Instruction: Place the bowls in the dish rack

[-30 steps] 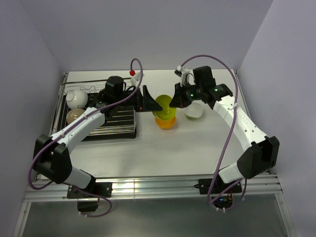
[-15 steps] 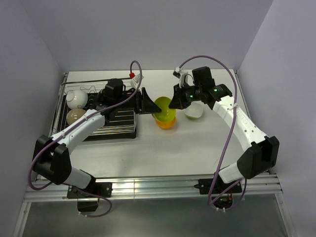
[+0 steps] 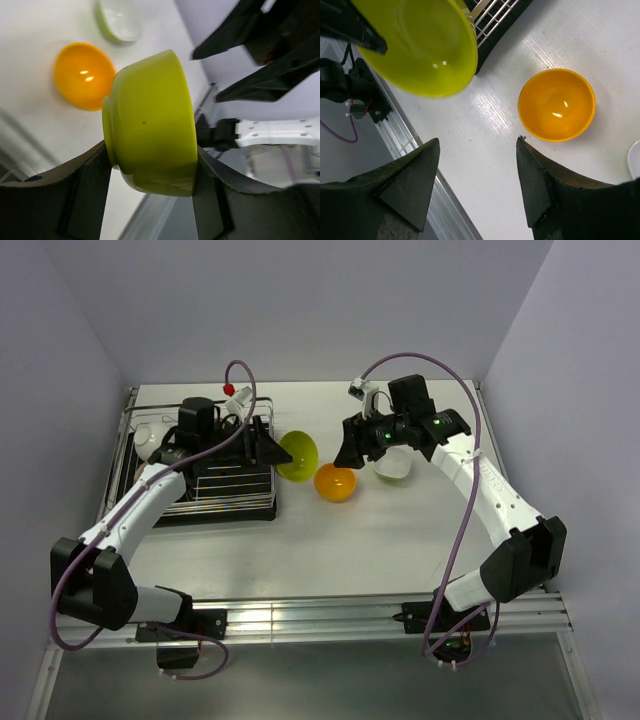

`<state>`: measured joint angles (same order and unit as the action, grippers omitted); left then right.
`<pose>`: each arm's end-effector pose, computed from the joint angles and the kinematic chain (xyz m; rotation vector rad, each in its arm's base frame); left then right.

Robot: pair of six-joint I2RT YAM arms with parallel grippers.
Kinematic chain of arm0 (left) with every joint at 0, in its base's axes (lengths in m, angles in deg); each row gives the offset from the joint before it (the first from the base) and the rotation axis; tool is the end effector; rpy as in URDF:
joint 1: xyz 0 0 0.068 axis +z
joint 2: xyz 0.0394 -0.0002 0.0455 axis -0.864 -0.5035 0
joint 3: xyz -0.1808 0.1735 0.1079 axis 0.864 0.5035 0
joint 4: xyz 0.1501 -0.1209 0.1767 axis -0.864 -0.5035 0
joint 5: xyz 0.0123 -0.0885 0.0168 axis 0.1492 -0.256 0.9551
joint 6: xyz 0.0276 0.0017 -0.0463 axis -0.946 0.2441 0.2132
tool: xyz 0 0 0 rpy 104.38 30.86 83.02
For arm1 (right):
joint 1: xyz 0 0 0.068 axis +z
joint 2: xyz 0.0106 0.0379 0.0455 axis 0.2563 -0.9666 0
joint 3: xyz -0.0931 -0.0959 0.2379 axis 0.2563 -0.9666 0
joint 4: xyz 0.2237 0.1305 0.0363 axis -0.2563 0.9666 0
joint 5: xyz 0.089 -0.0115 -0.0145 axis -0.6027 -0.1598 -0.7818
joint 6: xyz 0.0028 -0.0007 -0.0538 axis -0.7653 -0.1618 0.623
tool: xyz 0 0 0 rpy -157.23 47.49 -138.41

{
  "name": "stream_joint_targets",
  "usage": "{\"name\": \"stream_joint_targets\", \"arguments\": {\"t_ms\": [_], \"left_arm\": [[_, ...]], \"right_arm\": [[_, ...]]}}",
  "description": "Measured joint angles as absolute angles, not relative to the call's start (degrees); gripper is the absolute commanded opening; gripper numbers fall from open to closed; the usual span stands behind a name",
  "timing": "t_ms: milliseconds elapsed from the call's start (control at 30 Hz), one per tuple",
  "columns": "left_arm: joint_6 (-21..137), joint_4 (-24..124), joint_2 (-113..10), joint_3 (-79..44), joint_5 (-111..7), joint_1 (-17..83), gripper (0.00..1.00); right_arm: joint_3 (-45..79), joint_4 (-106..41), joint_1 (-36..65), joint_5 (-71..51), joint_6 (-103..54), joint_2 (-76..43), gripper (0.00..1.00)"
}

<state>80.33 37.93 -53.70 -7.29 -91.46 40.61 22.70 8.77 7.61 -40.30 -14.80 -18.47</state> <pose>0.2793 -0.1248 0.3205 0.2977 2.1328 -1.4010 0.2757 0.1377 0.3603 -0.8331 2.1495 0.9419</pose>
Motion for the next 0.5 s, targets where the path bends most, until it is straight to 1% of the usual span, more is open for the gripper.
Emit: {"name": "stream_joint_targets", "arguments": {"t_ms": [233,267,467,500], "left_arm": [[64.52,25.1,-51.76,-10.73,-87.46,46.77,0.0],[62.19,23.37,-51.67,-11.49,-86.72,47.51,0.0],[50.75,16.75,-51.67,-16.17,-81.34,50.73,0.0],[49.22,16.12,-51.67,-16.76,-80.21,51.01,0.0]], "right_arm": [[23.43,9.95,6.97,-40.27,-14.43,-18.45,0.71],[23.43,10.04,6.84,-40.25,-14.43,-18.45,0.74],[23.43,10.34,6.52,-39.64,-14.4,-18.45,0.77],[23.43,10.34,6.52,-39.33,-14.43,-18.45,0.82]]}}
